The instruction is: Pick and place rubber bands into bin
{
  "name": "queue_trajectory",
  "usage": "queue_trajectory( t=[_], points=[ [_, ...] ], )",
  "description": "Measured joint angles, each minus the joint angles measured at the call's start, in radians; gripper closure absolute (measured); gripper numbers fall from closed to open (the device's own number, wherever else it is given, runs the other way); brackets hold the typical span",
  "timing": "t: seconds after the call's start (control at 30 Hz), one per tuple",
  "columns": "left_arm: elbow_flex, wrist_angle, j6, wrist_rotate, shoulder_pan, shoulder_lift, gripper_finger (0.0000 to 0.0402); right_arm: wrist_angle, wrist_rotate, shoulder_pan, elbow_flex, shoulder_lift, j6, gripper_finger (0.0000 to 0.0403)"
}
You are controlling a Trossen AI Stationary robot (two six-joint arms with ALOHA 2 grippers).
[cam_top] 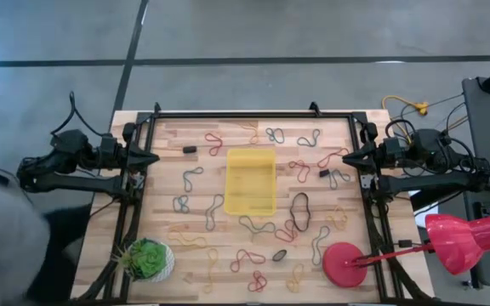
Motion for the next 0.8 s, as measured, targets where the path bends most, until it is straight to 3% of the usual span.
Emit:
queue_trajectory(
  t=[0.8],
  points=[
    [0.000, 0.000, 0.000, 0.000, 0.000, 0.000, 0.0402, 0.000, 0.000, 0.000, 0.000, 0.000, -0.011, 0.0380]
  ],
)
